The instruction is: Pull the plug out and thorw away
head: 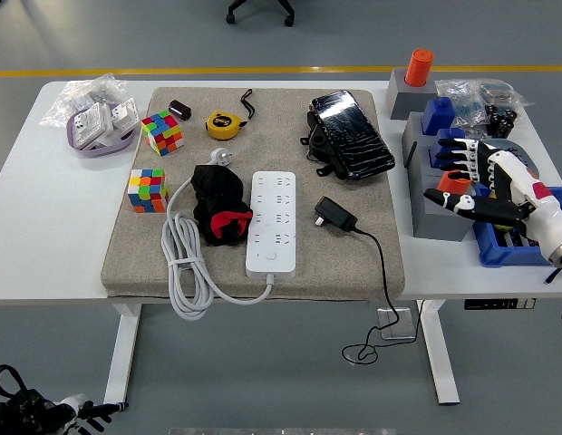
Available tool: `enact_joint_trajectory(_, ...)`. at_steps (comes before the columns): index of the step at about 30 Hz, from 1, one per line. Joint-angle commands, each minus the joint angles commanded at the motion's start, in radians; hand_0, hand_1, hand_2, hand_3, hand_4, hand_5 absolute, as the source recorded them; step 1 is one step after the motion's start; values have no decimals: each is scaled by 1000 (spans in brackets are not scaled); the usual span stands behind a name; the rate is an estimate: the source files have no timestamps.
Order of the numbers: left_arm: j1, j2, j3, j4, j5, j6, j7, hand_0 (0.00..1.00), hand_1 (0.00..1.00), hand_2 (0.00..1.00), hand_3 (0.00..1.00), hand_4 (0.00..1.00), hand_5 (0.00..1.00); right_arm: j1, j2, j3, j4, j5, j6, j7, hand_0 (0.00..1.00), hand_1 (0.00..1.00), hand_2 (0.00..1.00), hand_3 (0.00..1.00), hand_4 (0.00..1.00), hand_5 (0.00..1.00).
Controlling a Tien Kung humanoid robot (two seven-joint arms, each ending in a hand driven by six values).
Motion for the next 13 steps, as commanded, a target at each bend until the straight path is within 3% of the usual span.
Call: enact_joint_trajectory(13, 15, 1, 19, 4, -44, 11, -13, 530, 662, 690, 646, 793, 719, 3, 6, -10, -4, 4, 3, -1, 779, 756, 768, 839, 998, 358)
